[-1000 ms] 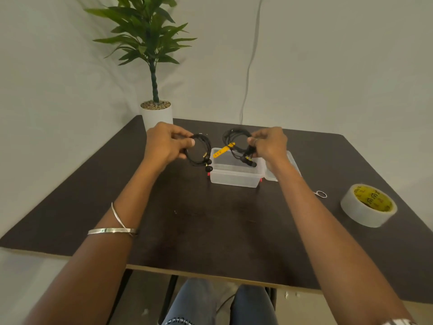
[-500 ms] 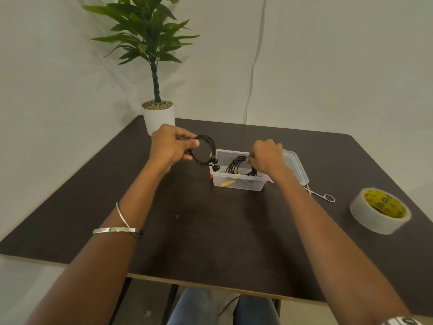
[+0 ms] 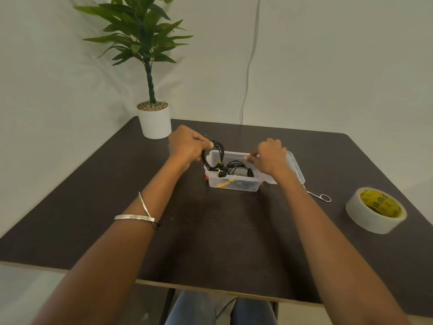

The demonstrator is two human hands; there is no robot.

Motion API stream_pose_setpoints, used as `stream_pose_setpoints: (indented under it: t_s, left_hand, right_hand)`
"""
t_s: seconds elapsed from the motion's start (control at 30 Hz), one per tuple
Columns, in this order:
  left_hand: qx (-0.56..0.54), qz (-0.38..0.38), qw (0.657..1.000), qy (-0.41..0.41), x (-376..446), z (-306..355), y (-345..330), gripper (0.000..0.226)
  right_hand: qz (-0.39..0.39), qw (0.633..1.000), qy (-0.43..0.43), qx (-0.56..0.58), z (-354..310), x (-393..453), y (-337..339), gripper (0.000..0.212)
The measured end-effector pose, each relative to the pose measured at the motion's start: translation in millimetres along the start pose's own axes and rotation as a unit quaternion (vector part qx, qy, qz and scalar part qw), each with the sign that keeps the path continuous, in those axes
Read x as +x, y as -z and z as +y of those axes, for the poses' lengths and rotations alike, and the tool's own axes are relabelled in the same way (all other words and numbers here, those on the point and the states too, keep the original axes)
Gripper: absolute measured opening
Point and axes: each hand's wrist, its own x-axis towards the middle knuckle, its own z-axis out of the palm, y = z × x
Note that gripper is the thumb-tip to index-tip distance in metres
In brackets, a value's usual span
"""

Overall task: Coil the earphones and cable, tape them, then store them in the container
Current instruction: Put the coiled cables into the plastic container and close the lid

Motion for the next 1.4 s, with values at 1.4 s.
stream_pose_setpoints:
  t_s: [1.4]
  left_hand:
    - [-0.049,0.047,0.996,0.057,-2.1,-20.5,-27.8,0.012]
  right_hand:
    - [0.018,0.942,-0.296,0.154,71.1,-11.8,-10.4,0.064]
